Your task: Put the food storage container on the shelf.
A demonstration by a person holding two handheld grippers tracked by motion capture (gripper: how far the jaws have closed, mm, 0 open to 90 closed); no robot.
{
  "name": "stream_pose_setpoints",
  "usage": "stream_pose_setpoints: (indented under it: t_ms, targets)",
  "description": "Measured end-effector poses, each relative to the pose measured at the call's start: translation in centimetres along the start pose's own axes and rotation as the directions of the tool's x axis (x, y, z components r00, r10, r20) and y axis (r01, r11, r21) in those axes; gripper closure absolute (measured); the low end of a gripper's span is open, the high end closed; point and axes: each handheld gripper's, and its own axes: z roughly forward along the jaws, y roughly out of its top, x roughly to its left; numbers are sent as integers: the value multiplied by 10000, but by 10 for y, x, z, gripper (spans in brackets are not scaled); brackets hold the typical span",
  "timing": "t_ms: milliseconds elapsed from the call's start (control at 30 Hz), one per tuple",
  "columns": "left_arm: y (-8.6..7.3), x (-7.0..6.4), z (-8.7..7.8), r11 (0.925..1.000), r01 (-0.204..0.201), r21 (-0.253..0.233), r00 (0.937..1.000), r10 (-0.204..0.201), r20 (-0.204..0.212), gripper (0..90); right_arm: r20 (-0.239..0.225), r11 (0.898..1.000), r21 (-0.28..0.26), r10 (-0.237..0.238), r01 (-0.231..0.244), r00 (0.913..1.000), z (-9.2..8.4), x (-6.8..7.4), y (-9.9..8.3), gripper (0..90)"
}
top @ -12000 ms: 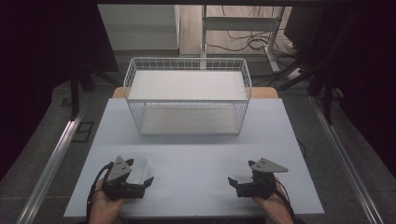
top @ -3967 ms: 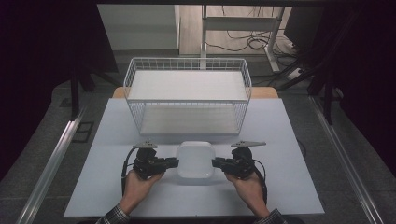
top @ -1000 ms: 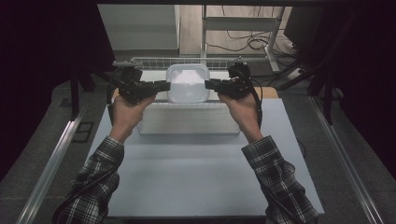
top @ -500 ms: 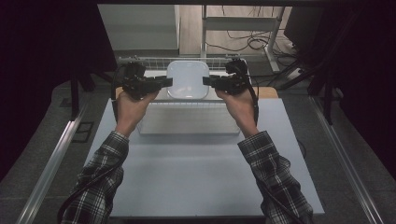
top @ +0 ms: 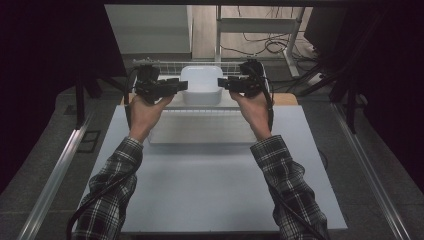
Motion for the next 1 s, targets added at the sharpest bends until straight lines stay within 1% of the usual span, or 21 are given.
stream_pose_setpoints:
  t_ms: [33, 67, 100, 200, 267, 300, 333, 400, 433, 500, 533, 567, 600, 633, 667, 700, 733, 767, 800, 900, 1000]
  targets:
    - [1, 0, 1, 10000, -89, 34, 9997, 90, -216, 494, 65, 10000, -52, -14, 14, 10000, 1, 0, 0, 544]
    - [1, 0, 1, 10000, -89, 34, 9997, 90, -216, 454, 65, 10000, -52, -14, 14, 10000, 1, 0, 0, 544]
    - [3, -1, 3, 9996, -263, 80, 9986, 267, -463, 443, 177, 10000, -71, -64, 65, 9998, 3, 1, 1, 546]
    - [3, -2, 4, 9991, -407, 96, 9974, 412, -591, 423, 353, 9998, -103, -171, 174, 9992, 4, 3, 1, 550]
    - [4, -4, 4, 9980, -622, 92, 9940, 628, -894, 407, 400, 9997, -122, -208, 213, 9990, 4, 4, 1, 555]
    - [4, -5, 3, 9970, -772, 37, 9918, 772, -1017, 375, 503, 9993, -196, -314, 324, 9982, 3, 5, 2, 551]
    - [4, -5, -1, 9970, -720, -269, 9939, 694, -860, 356, 472, 9989, -269, -381, 394, 9982, 1, 6, 1, 546]
    - [4, -4, -5, 9971, -628, -421, 9961, 600, -640, 313, 306, 9978, -442, -475, 488, 9984, -4, 7, 1, 518]
    - [4, -4, -5, 9971, -628, -421, 9961, 600, -640, 276, 306, 9978, -442, -475, 488, 9984, -4, 7, 1, 518]
    - [2, -5, -9, 9971, -639, -408, 9973, 623, -389, 223, 149, 9954, -622, -718, 726, 9973, -11, 9, 0, 444]
    - [2, -5, -9, 9971, -639, -408, 9973, 623, -389, 193, 149, 9954, -622, -718, 726, 9973, -11, 9, 0, 444]
    - [0, -6, -9, 9972, -653, -365, 9974, 641, -327, 171, -107, 9944, -559, -901, 893, 9959, -13, 10, -1, 361]
    - [-3, -8, -10, 9968, -739, -294, 9971, 734, -180, 151, -224, 9940, -531, -969, 956, 9950, -13, 10, -3, 320]
    - [-3, -8, -10, 9968, -739, -294, 9971, 734, -180, 123, -224, 9940, -531, -969, 956, 9950, -13, 10, -3, 320]
    - [-8, -10, -9, 9964, -843, -73, 9964, 842, -32, 102, -371, 9923, -460, -1169, 1152, 9925, -13, 12, -7, 239]
    - [-8, -10, -9, 9964, -843, -73, 9964, 842, -32, 92, -363, 9910, -436, -1279, 1263, 9911, -13, 13, -9, 195]
    - [-13, -12, -10, 9951, -988, -11, 9950, 988, 167, 82, -363, 9890, -417, -1437, 1422, 9890, -13, 13, -12, 174]
    - [-13, -12, -10, 9951, -988, -11, 9950, 988, 167, 70, -363, 9890, -417, -1437, 1422, 9890, -13, 13, -12, 174]
    - [-18, -13, -10, 9949, -1003, 38, 9945, 1002, 308, 64, -408, 9870, -292, -1591, 1580, 9864, -13, 15, -18, 114]
    - [-23, -13, -11, 9942, -1066, 125, 9936, 1060, 396, 52, -451, 9831, -303, -1818, 1806, 9823, -13, 16, -24, 91]
    - [-34, -15, -14, 9920, -1261, 31, 9906, 1257, 544, 44, -624, 9810, -342, -1929, 1911, 9792, -17, 17, -34, 61]
